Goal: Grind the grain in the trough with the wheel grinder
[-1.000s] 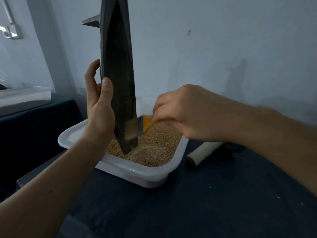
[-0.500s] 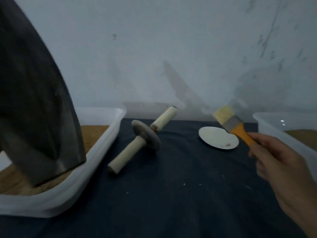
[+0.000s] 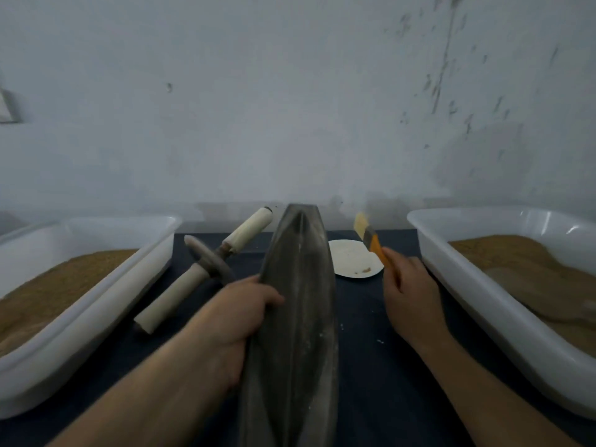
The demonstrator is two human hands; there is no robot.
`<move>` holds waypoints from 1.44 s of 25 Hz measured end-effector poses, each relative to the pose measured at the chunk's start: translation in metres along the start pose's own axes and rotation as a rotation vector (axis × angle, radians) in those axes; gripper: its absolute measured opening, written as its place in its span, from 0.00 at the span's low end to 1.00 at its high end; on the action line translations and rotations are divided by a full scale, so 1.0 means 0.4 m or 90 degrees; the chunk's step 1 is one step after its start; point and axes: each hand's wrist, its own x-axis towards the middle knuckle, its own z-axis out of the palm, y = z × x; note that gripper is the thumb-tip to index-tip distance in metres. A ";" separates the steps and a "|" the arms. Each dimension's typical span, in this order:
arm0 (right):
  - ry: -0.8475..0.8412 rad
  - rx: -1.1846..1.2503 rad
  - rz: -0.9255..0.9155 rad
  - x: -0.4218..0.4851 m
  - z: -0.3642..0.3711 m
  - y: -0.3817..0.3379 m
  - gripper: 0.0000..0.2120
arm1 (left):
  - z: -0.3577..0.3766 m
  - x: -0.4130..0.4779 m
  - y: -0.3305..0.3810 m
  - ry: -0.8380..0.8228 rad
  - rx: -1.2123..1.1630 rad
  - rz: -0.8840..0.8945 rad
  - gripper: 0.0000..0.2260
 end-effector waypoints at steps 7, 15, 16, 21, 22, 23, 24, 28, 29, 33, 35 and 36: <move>-0.087 -0.093 0.045 0.019 0.029 0.014 0.31 | 0.003 0.124 -0.075 0.082 0.004 -0.071 0.14; -0.178 -0.237 0.060 0.024 0.044 -0.009 0.34 | -0.013 0.147 -0.075 0.114 0.043 -0.019 0.16; -0.184 -0.264 0.057 0.022 0.046 -0.014 0.33 | -0.015 0.148 -0.079 0.115 0.048 -0.017 0.16; -0.229 -0.346 0.057 0.014 0.062 -0.033 0.30 | -0.020 0.148 -0.089 0.123 0.042 0.008 0.16; -0.237 -0.355 0.056 0.011 0.066 -0.038 0.29 | -0.020 0.147 -0.091 0.121 0.039 0.014 0.16; -0.241 -0.364 0.059 0.009 0.069 -0.042 0.29 | -0.018 0.145 -0.092 0.118 0.036 0.020 0.15; -0.241 -0.367 0.062 0.008 0.072 -0.042 0.28 | -0.016 0.143 -0.094 0.120 0.034 0.025 0.15; -0.248 -0.376 0.053 0.002 0.082 -0.043 0.27 | -0.006 0.119 -0.086 0.109 0.029 0.032 0.15; -0.244 -0.378 0.044 -0.001 0.084 -0.039 0.26 | -0.006 0.112 -0.086 0.104 0.028 0.034 0.15; -0.183 -0.344 0.028 0.003 0.053 -0.048 0.22 | -0.017 0.109 -0.088 0.067 0.058 0.026 0.12; -0.085 -0.270 -0.032 -0.002 0.045 -0.070 0.20 | -0.032 0.096 -0.092 0.027 0.073 0.018 0.18; -0.032 -0.143 -0.056 -0.004 0.006 -0.092 0.19 | -0.048 0.076 -0.106 0.012 0.092 0.024 0.27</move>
